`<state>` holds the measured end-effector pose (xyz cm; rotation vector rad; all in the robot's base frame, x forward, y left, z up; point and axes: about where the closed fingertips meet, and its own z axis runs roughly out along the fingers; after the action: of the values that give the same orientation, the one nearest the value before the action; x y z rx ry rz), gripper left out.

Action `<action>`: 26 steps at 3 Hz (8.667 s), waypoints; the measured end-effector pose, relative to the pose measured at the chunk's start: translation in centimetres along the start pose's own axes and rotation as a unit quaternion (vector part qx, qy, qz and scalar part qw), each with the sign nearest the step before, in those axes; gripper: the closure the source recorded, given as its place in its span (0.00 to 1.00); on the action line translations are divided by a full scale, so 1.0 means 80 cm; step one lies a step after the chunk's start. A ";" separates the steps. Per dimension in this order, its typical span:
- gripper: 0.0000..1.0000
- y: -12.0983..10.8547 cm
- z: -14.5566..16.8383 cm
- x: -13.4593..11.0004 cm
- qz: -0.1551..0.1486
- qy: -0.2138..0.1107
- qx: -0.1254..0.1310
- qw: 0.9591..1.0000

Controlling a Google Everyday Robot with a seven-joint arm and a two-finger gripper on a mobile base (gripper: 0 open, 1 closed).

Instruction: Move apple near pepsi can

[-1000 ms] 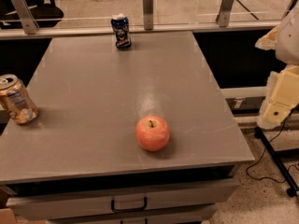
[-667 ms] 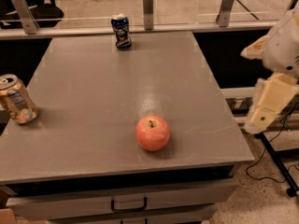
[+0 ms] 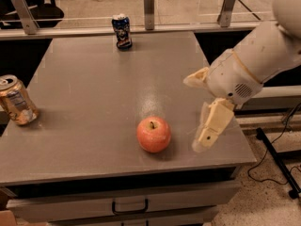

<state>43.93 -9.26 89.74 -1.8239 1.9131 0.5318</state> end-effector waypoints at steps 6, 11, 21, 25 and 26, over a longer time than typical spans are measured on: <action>0.87 -0.019 0.075 -0.031 0.007 -0.146 -0.018 0.989; 1.00 -0.164 -0.097 -0.047 -0.008 -0.130 0.237 0.963; 0.82 -0.473 0.117 -0.108 0.128 -0.143 0.259 0.947; 0.00 -0.470 0.135 -0.099 0.155 -0.143 0.234 0.949; 0.00 -0.467 0.104 -0.081 0.167 -0.157 0.258 0.939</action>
Offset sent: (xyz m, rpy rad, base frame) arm -0.0384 0.0752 -0.0500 0.2737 0.0610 0.1571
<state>81.86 -1.29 87.40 -1.0277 1.9120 0.3513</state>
